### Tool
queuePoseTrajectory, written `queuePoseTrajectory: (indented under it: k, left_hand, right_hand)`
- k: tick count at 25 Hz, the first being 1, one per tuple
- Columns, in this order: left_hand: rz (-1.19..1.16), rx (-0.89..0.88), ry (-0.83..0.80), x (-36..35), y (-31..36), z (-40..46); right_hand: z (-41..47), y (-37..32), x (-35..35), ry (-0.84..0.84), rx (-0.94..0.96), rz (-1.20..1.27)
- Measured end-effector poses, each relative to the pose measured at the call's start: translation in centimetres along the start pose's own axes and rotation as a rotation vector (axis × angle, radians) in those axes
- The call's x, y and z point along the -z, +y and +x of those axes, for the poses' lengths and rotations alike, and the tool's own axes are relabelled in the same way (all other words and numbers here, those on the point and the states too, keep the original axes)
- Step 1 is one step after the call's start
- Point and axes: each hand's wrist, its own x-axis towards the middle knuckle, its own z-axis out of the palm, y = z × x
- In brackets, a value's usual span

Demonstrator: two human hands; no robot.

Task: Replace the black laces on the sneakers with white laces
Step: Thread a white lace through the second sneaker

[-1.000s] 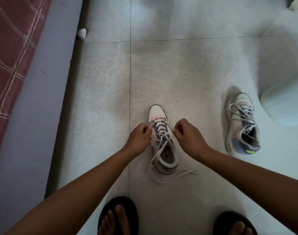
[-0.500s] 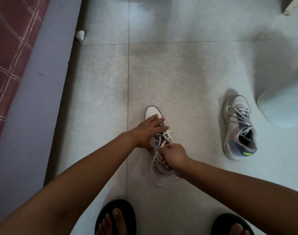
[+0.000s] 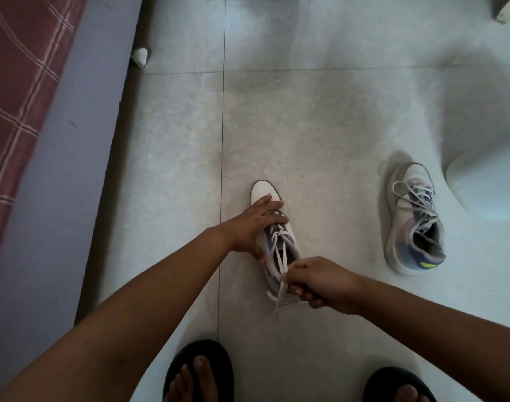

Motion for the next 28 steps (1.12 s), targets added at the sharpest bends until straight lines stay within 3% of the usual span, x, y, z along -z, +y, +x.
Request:
queuePoseTrajectory:
  k: [7,10,11,12,14,15,18,28]
  left_hand:
    - [0.008,-0.006,-0.026,0.5,0.1,0.0]
    - [0.038,-0.015,-0.053,0.6,0.3,-0.1]
    - [0.032,-0.006,-0.075,0.7,0.3,-0.2]
    - [-0.010,0.026,-0.101,0.9,0.5,-0.3]
    - [-0.138,0.107,-0.128,1.1,1.1,-0.5]
    - [-0.136,0.119,-0.135,0.9,1.4,-0.4]
    - [0.055,0.110,-0.115,-0.1,2.1,-0.2]
    - [0.108,0.040,-0.135,0.2,2.2,0.5]
  right_hand:
    - [-0.4,0.1,0.4,-0.007,0.121,-0.230]
    - [0.0,0.4,0.0,0.253,0.281,-0.555]
    - [0.1,0.6,0.0,0.310,0.304,-0.480]
    - [0.2,0.5,0.1,0.308,0.281,-0.243]
    - [0.1,0.0,0.0,0.125,0.111,0.360]
    - [-0.1,-0.1,-0.1,0.047,0.036,0.514]
    - [-0.7,0.1,-0.6,0.039,-0.067,0.445]
    - [-4.1,-0.3,-4.1,0.310,0.036,0.143]
